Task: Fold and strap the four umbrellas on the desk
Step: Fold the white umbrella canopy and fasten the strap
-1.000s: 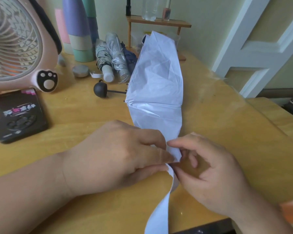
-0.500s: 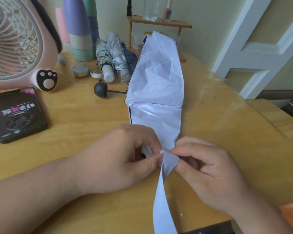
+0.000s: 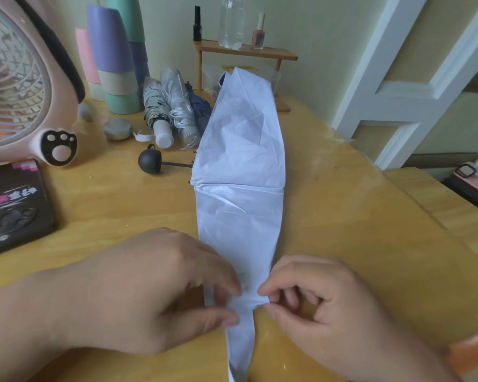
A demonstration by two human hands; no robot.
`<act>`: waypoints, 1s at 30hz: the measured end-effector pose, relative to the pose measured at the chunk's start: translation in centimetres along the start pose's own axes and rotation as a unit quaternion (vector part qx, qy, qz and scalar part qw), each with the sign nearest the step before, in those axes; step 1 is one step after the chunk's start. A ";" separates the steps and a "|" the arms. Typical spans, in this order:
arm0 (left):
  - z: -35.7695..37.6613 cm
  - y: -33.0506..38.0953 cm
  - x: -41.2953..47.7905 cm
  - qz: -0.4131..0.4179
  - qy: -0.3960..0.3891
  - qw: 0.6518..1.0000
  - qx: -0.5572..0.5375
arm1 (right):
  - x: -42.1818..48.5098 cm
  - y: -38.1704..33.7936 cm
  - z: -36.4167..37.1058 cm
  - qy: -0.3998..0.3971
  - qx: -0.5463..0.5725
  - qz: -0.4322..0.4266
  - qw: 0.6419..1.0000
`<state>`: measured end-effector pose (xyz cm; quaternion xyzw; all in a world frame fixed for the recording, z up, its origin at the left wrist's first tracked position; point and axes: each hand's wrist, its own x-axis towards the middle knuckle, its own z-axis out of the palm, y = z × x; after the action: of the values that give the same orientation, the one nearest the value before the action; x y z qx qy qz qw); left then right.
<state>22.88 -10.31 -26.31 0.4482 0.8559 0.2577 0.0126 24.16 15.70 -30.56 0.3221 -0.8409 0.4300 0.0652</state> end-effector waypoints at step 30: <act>1.3 -2.4 3.2 -0.203 -0.127 0.956 0.170 | 6.3 1.1 -2.4 -0.083 -0.240 0.084 0.964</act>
<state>19.50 -8.42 -27.85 0.2897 0.9513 0.0415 0.0963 18.15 14.94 -27.34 0.2601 -0.9459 0.1910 0.0341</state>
